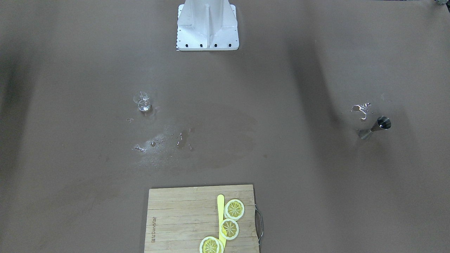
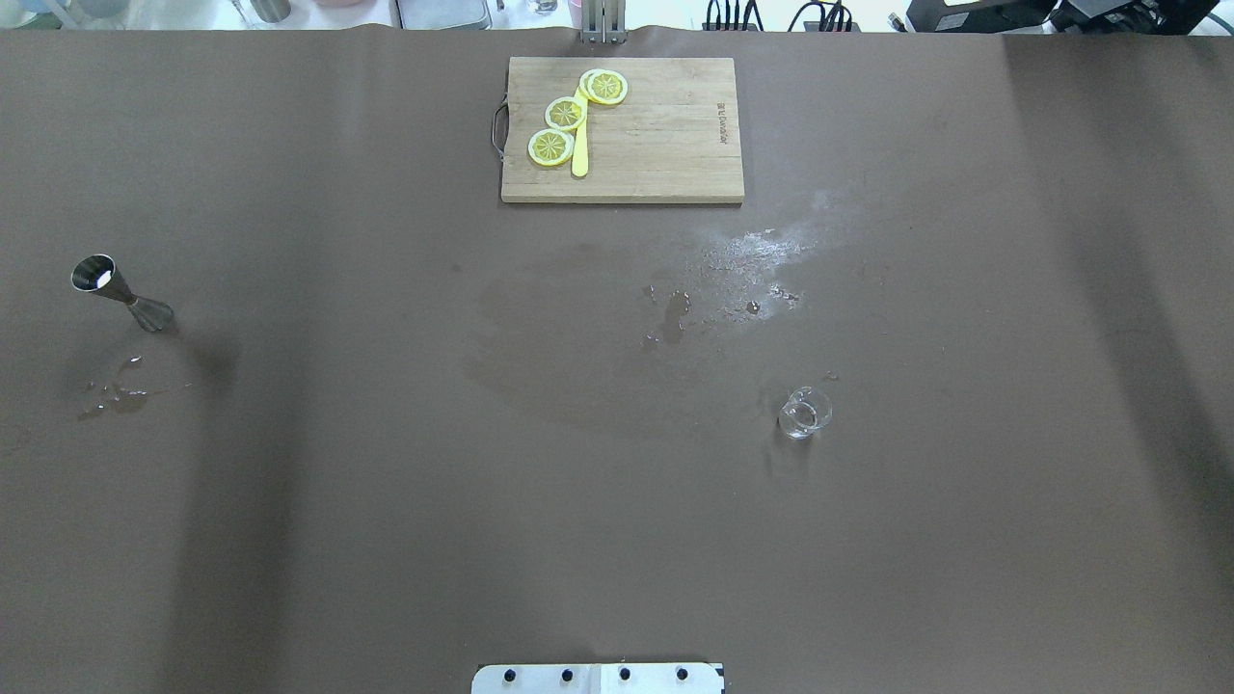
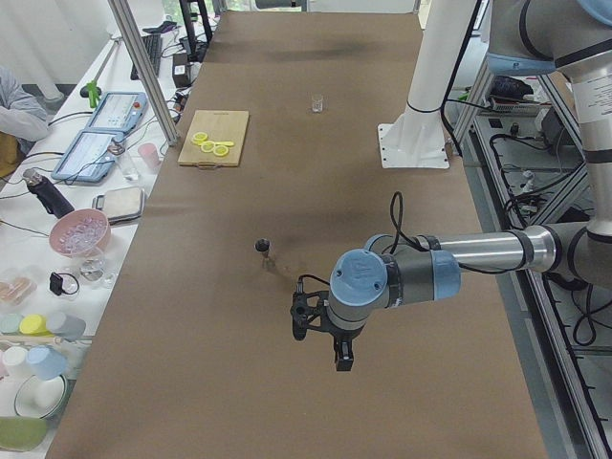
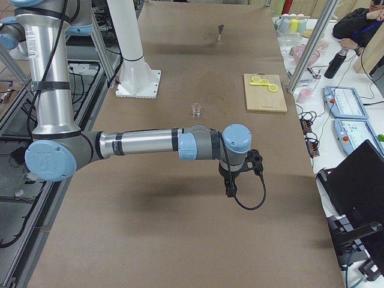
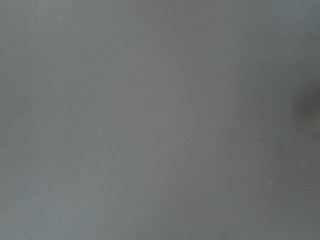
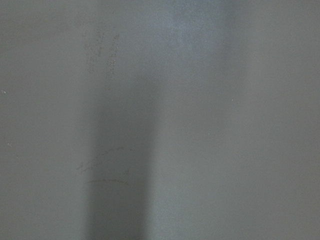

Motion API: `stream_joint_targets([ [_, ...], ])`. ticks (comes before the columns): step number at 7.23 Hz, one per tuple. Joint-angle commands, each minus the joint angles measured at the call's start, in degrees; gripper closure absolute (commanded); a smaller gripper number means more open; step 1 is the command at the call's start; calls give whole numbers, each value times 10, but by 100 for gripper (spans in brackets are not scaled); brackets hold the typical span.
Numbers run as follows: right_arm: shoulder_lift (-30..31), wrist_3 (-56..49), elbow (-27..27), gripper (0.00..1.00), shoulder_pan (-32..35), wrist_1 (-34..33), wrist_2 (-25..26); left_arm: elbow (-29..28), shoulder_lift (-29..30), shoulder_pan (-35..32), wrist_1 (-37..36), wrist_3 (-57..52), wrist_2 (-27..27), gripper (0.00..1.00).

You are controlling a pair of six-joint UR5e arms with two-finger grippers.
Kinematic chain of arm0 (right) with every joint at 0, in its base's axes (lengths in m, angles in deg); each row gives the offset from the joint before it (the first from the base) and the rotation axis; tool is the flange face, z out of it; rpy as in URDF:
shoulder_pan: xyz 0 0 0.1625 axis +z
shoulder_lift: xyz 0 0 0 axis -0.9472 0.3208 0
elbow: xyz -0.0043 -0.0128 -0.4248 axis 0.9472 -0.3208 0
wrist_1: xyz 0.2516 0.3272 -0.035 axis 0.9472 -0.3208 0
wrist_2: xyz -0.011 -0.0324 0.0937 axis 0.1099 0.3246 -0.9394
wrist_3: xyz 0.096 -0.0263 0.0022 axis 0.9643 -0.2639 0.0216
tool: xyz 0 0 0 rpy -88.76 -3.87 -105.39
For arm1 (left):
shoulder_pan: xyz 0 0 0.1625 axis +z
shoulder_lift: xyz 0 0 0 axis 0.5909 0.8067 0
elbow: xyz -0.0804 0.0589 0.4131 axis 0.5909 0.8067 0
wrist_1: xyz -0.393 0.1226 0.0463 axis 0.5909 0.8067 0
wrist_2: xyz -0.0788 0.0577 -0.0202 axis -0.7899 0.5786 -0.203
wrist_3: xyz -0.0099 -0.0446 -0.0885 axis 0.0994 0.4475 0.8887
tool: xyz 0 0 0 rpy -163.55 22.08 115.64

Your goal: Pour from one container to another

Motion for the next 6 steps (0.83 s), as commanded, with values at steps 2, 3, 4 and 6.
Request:
stream_joint_targets([
  [2, -2, 0, -1, 0, -2, 0, 0, -13, 5, 1, 5, -1, -1, 2],
  [3, -2, 0, 0, 0, -2, 0, 0, -19, 5, 1, 8, -3, -2, 2],
  [4, -2, 0, -1, 0, -2, 0, 0, -35, 18, 3, 28, -3, -1, 2],
  [6, -2, 0, -1, 0, -2, 1, 0, -49, 21, 3, 38, -1, -2, 2],
])
